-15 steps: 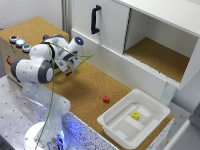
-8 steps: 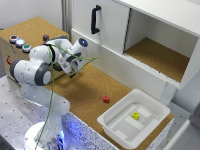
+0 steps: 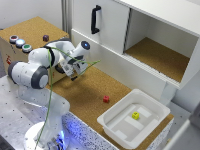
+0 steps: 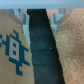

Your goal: Grasp the drawer handle, then open it

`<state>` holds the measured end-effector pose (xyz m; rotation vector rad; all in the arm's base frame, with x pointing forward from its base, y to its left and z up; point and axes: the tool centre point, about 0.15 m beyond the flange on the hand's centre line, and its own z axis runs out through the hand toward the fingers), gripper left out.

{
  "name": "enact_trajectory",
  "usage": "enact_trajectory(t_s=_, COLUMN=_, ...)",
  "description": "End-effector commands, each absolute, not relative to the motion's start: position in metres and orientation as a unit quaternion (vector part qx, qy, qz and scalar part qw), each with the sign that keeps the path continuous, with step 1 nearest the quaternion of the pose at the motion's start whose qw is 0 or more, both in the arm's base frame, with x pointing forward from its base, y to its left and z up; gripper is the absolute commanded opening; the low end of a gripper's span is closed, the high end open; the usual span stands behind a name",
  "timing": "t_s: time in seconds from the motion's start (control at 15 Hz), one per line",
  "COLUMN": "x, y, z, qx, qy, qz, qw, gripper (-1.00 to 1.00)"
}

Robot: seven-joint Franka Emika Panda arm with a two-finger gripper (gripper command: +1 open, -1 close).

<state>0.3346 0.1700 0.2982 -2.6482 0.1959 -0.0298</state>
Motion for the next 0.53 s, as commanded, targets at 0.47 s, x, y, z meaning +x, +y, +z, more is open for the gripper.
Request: enact_trajectory(t_s=0.47, x=0.31, y=0.204, z=0.394, qx=-0.989, qy=0.057, qz=-0.093, qw=0.097, gripper=1.0)
